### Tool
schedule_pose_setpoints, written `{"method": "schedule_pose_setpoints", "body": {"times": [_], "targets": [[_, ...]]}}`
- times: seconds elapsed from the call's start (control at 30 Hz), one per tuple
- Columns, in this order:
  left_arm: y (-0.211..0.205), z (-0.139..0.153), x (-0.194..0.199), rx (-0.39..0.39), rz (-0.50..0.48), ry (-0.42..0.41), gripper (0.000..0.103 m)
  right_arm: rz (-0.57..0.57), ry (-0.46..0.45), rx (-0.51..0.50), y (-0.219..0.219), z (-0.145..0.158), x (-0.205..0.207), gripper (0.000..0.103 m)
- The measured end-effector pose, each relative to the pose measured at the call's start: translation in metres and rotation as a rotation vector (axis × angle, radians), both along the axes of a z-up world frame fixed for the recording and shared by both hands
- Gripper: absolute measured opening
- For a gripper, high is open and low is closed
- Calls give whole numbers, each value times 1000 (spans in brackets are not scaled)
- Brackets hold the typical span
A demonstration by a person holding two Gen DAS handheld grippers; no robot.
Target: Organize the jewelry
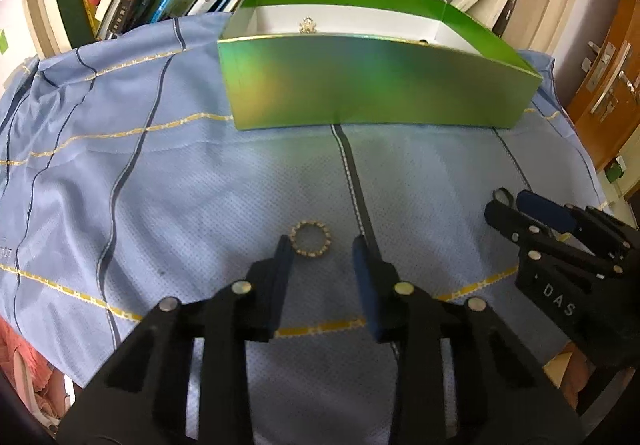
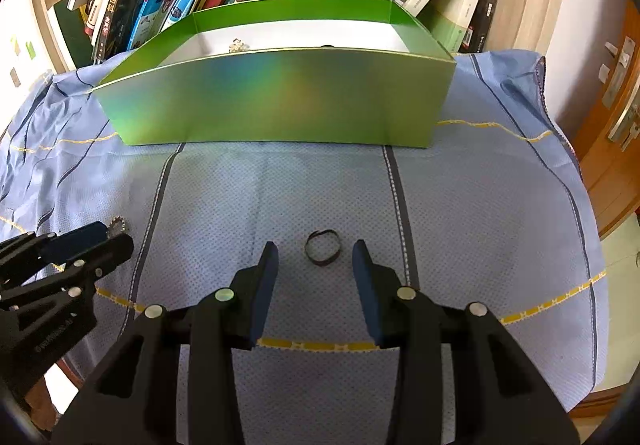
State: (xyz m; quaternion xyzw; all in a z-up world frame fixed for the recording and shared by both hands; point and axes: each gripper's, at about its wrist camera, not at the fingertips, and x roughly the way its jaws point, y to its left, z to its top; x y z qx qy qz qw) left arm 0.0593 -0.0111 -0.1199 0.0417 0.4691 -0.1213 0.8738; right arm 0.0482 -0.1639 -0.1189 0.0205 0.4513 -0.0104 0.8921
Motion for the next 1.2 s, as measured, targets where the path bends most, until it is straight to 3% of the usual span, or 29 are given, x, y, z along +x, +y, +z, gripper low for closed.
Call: {"method": "schedule_pose_setpoints", "body": {"times": [0.13, 0.4, 0.43, 0.5, 0.57, 1.07, 1.2], "targets": [[-3, -1, 0, 22, -2, -16, 26, 1, -3, -12, 2, 0, 2, 39], [-4, -2, 4, 31, 5, -22, 28, 8, -11, -21, 5, -1, 4, 38], [-4, -2, 5, 33, 6, -24, 28, 11, -12, -19, 5, -1, 4, 36], [-5, -2, 5, 35, 6, -26, 28, 17, -13, -16, 7, 0, 4, 20], [-4, -2, 6, 37, 6, -29, 24, 21, -14, -17, 8, 0, 4, 19], [-4, 0, 5, 42, 5, -32, 21, 4, -9, -1, 4, 0, 0, 19], [-2, 0, 5, 44, 9, -32, 28, -7, -8, 6, 1, 0, -1, 19]]}}
